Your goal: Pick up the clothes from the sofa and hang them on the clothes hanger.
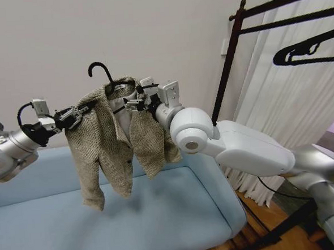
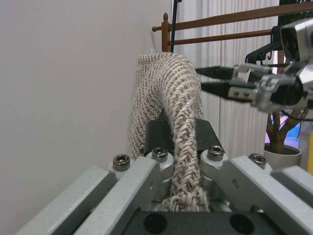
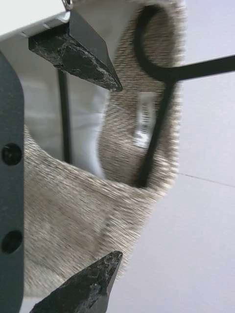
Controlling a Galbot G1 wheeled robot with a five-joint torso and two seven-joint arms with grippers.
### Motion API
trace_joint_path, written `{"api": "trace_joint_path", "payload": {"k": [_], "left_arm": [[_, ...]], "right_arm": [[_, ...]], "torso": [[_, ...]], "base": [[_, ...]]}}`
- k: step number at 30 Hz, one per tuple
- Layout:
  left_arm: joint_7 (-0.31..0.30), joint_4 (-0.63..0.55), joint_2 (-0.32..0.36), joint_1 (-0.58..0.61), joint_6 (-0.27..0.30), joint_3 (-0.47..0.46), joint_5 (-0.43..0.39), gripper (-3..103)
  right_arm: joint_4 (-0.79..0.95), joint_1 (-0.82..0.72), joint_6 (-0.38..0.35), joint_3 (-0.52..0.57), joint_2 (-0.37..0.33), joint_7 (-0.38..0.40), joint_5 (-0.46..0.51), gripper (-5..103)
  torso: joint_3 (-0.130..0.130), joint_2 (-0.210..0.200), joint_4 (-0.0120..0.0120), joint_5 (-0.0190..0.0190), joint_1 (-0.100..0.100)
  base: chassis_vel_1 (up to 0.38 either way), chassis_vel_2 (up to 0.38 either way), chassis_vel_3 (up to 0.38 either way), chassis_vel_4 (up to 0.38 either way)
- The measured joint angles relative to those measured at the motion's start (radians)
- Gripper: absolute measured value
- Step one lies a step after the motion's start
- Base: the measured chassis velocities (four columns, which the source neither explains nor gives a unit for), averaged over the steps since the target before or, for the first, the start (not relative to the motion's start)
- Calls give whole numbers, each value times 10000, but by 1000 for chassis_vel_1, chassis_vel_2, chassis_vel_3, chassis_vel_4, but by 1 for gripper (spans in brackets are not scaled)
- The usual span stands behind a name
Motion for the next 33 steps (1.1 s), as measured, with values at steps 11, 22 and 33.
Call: {"api": "trace_joint_path", "payload": {"k": [11, 22, 33], "left_arm": [[529, 362, -64, 127, -94, -12, 213, 4], [700, 183, 106, 122, -84, -101, 168, 4], [681, 37, 90, 87, -66, -101, 116, 4]], "right_arm": [[-719, 531, -507, 448, -1111, -2082, 871, 100], [-977, 411, -734, 104, -308, -1374, 1049, 93], [-1015, 310, -583, 87, -460, -1308, 837, 50]], "torso": [[0, 0, -6, 3, 0], [0, 0, -1, 0, 0], [0, 0, -2, 0, 0]], "base": [[0, 0, 0, 0], [0, 0, 0, 0], [0, 0, 0, 0]]}}
